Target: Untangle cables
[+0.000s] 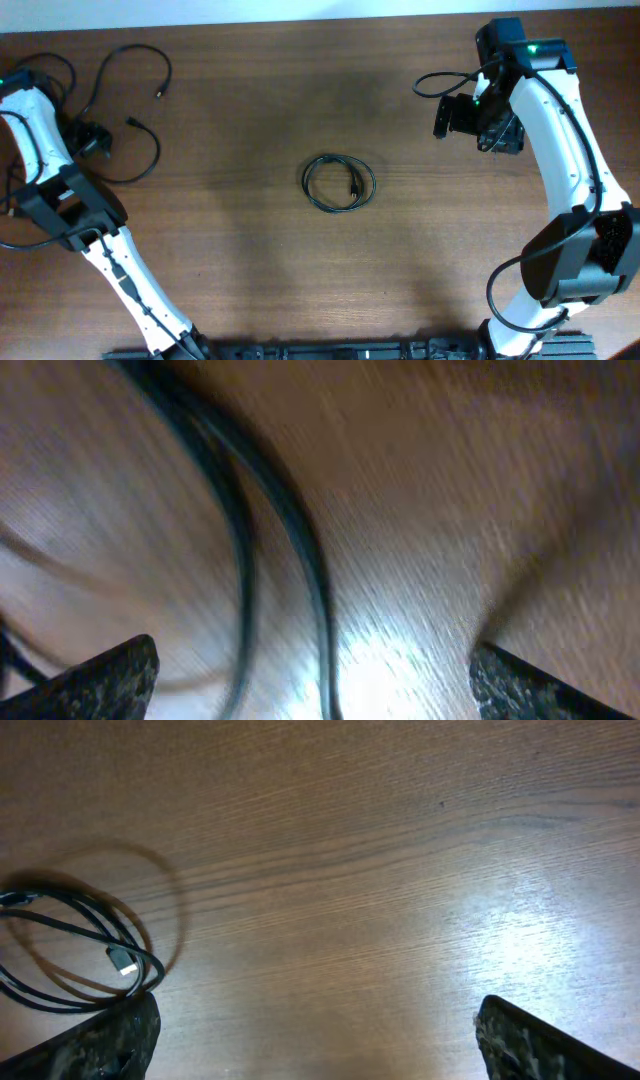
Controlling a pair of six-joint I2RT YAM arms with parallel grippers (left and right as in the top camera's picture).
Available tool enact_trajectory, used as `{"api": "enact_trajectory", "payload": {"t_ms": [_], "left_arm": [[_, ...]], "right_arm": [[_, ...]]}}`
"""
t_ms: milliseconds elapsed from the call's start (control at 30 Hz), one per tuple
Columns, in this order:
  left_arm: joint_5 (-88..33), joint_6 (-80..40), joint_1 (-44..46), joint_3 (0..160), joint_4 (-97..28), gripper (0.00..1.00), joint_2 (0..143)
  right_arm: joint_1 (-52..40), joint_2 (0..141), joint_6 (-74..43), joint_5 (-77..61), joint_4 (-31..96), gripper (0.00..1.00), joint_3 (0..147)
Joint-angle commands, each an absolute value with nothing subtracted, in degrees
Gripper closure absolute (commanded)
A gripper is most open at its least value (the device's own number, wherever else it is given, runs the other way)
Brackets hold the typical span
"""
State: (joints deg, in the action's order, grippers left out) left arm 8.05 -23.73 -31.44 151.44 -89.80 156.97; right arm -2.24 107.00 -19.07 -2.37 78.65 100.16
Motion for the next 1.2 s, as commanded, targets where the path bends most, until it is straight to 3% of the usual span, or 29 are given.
{"api": "enact_trajectory", "payload": {"t_ms": [0, 67, 167, 200, 300, 400, 533, 867, 933, 1000, 1033, 1067, 1100, 1133, 1167], "left_arm": [[7.7, -24.8, -34.8, 151.9, -87.7, 0.05, 157.9], [6.2, -24.8, -35.8, 151.9, -86.6, 0.06, 157.9], [2.5, -24.8, -36.4, 151.9, -85.8, 0.23, 159.7], [2.5, -24.8, -36.4, 151.9, -85.8, 0.30, 160.4], [2.5, -24.8, -36.4, 151.9, -84.9, 0.70, 161.4], [2.5, -24.8, -36.6, 152.1, -81.1, 0.95, 161.3], [-1.1, -22.1, -36.6, 152.1, -76.3, 1.00, 161.3], [-4.5, -14.4, -36.6, 152.4, -70.6, 1.00, 161.3], [-3.5, -14.8, -36.8, 153.0, -72.1, 0.97, 160.8], [-3.3, -16.0, -36.9, 154.8, -73.3, 0.87, 160.2], [-4.8, -16.7, -36.9, 156.6, -74.1, 0.73, 159.7], [-8.5, -16.6, -36.9, 158.0, -74.4, 0.47, 158.7], [-12.1, -16.6, -36.9, 158.6, -74.3, 0.42, 157.4], [-13.5, -16.7, -36.8, 159.0, -74.5, 0.30, 155.7], [-13.5, -16.7, -36.6, 159.2, -75.1, 0.06, 154.1]], "right_arm": [[-2.2, 106.5, -18.9, -1.7, 78.6, 0.02, 100.2], [-2.2, 106.5, -18.9, -1.7, 78.6, 0.02, 100.2], [-2.2, 106.5, -18.9, -1.6, 78.6, 0.02, 100.2], [-2.2, 106.5, -18.9, -1.7, 78.6, 0.02, 100.2], [-2.2, 106.5, -18.9, -1.7, 78.6, 0.01, 100.2], [-2.2, 106.5, -18.9, -1.7, 78.7, 0.01, 100.2], [-2.2, 106.5, -18.9, -1.7, 78.6, 0.02, 100.2], [-2.2, 106.5, -18.9, -1.7, 78.6, 0.02, 100.2], [-2.2, 106.5, -18.9, -1.7, 78.6, 0.02, 100.2], [-2.2, 106.5, -18.9, -1.6, 78.6, 0.02, 100.2], [-2.2, 106.5, -18.9, -1.7, 78.6, 0.01, 100.2], [-2.2, 106.5, -18.9, -1.7, 78.6, 0.02, 100.2], [-2.2, 106.5, -18.9, -1.7, 78.6, 0.02, 100.2], [-2.2, 106.5, -18.9, -1.7, 78.6, 0.02, 100.2], [-2.2, 106.5, -18.9, -1.7, 78.7, 0.02, 100.2]]}}
